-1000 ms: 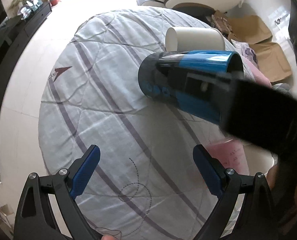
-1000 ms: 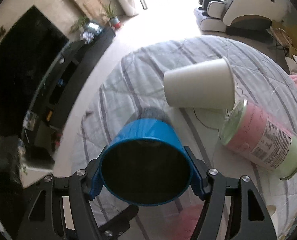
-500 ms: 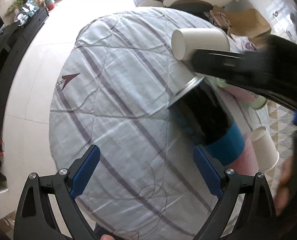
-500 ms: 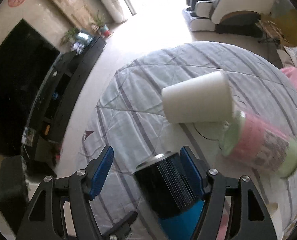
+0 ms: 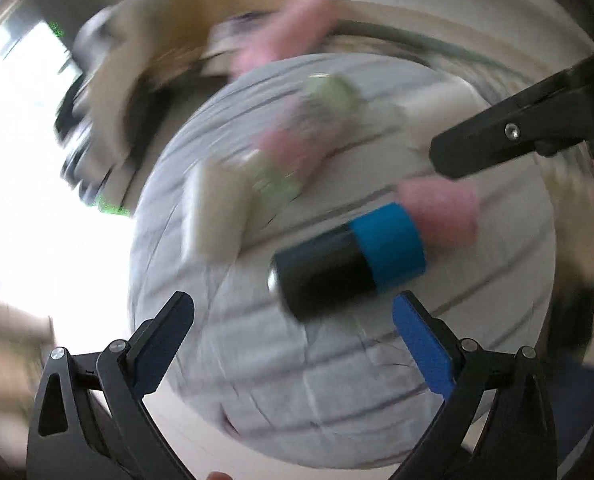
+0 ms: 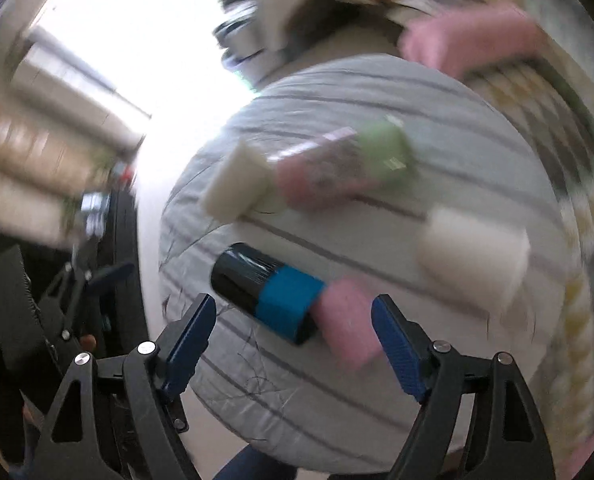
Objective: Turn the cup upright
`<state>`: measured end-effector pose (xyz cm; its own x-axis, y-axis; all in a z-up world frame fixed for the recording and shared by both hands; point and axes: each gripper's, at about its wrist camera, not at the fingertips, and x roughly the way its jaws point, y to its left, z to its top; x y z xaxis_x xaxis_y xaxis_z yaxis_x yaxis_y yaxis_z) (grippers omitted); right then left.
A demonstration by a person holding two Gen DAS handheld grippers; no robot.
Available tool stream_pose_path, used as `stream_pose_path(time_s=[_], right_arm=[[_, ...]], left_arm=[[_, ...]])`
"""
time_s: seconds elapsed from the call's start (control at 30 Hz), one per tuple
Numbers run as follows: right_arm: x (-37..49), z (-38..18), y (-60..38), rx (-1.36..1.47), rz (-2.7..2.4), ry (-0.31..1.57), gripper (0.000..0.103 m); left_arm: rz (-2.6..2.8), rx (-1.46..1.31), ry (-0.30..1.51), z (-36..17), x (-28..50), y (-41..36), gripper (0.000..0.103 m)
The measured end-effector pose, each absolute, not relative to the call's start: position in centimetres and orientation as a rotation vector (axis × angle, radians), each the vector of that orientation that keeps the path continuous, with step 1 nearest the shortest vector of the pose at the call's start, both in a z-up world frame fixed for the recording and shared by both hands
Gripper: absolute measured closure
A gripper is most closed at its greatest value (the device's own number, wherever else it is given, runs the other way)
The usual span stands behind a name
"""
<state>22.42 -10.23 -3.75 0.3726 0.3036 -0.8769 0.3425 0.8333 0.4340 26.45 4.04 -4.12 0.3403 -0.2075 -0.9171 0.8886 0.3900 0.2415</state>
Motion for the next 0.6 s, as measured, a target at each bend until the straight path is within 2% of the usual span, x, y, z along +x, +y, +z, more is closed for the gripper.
stream_pose_path(time_s=[0.13, 0.3, 0.43, 0.5, 0.57, 0.6], right_arm=[[18.1, -6.0, -10.8, 0.879, -0.209, 1.139, 0.021], [14.6, -7.6, -11.1, 1.023, -0.347, 1.062, 0.021], [12.6, -8.5, -11.1, 1.091, -0.416, 1.019, 0.021], [11.9, -8.9, -11.5, 1.118, -0.437, 1.007, 0.021], [11.3, -9.6, -11.6, 1.131, -0.46, 0.998, 0.021], [11.0, -10.0, -11.7, 1.144, -0.467, 0.998, 0.021]], left_arm=[[-1.033, 1.178, 0.847, -6.3, 26.4, 1.5, 0.002], [-1.2, 1.406, 0.766, -8.0, 24.8, -1.2, 0.002], [-1.297, 1.554, 0.717, -9.6, 24.1, -2.2, 0.015], [-1.326, 1.574, 0.725, -9.8, 23.9, -3.3, 0.015], [-1.349, 1.581, 0.725, -9.9, 23.8, -3.9, 0.021], [-1.361, 1.577, 0.726, -9.9, 23.8, -4.1, 0.03]])
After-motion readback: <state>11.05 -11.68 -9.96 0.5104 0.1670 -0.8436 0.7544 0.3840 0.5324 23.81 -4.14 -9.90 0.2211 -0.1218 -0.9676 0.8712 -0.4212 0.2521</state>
